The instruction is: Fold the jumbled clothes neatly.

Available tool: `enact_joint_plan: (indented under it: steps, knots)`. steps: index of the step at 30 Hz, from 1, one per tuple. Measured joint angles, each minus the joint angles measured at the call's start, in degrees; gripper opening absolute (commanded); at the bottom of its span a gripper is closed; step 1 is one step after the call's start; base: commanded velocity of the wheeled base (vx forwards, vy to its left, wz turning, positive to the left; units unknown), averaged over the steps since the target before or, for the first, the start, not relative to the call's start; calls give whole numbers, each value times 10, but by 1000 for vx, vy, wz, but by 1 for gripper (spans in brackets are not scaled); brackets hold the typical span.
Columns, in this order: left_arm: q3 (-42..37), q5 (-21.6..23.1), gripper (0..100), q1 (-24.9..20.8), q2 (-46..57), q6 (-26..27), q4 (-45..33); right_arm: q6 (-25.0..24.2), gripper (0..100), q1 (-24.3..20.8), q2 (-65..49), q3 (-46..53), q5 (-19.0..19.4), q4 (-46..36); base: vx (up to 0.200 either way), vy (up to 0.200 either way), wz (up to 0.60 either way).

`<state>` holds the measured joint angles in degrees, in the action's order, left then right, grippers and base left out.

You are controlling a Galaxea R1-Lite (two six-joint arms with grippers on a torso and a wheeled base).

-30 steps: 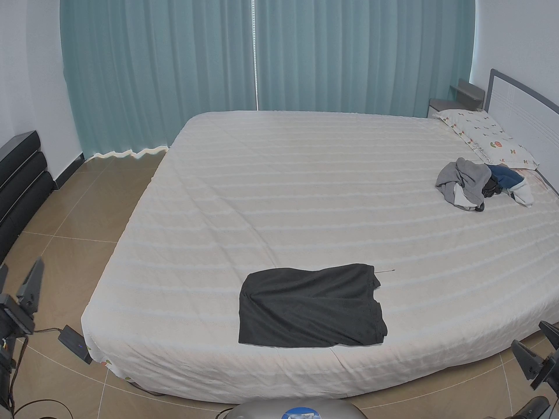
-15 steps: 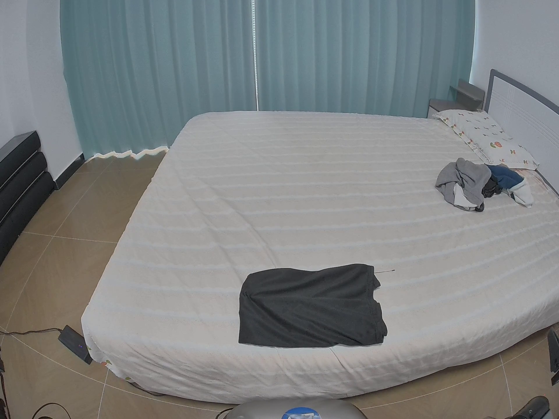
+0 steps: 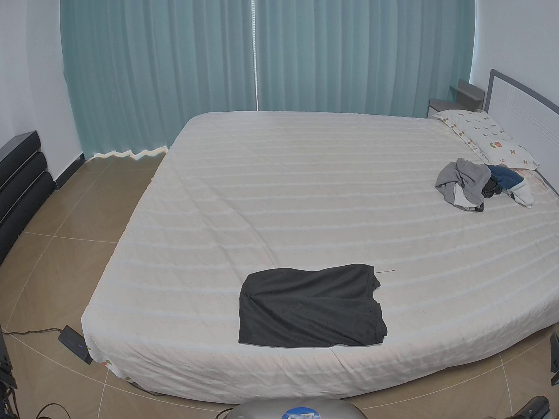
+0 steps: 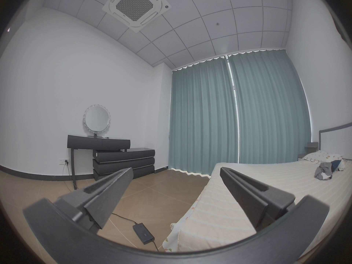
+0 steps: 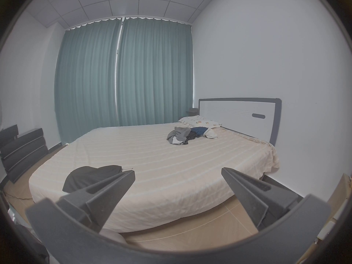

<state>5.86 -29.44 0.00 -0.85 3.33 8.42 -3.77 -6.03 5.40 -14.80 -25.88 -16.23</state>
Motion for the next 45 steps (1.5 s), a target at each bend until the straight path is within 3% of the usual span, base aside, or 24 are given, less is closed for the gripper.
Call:
enact_joint_plan:
  steps: [4,8,14,20,28,31,34,38,45]
  knots:
    - [-33,12,100,0,2,1,8,4,100,0,0,-7,18,12,0,0,0]
    - [-45,16,100,0,3,1,0,46,100,8,7,-54,21,1,0,0,0]
    - [-48,17,100,0,3,2,-34,75,100,70,20,-105,37,-44,0,0,0]
    - [-49,22,100,0,3,6,-42,74,100,80,-8,-64,88,-52,0,0,0]
    - [-49,64,100,0,3,8,-45,57,100,64,-38,48,148,80,0,0,0]
    - [-49,86,100,0,3,8,-46,63,100,62,-42,90,172,156,0,0,0]
    - [-49,139,100,0,3,7,-48,67,100,61,-44,120,200,195,0,0,0]
    - [-49,203,100,0,3,3,-50,53,100,60,-45,133,221,187,0,0,0]
    - [-49,262,100,0,3,-10,-52,40,100,60,-46,138,238,163,0,0,0]
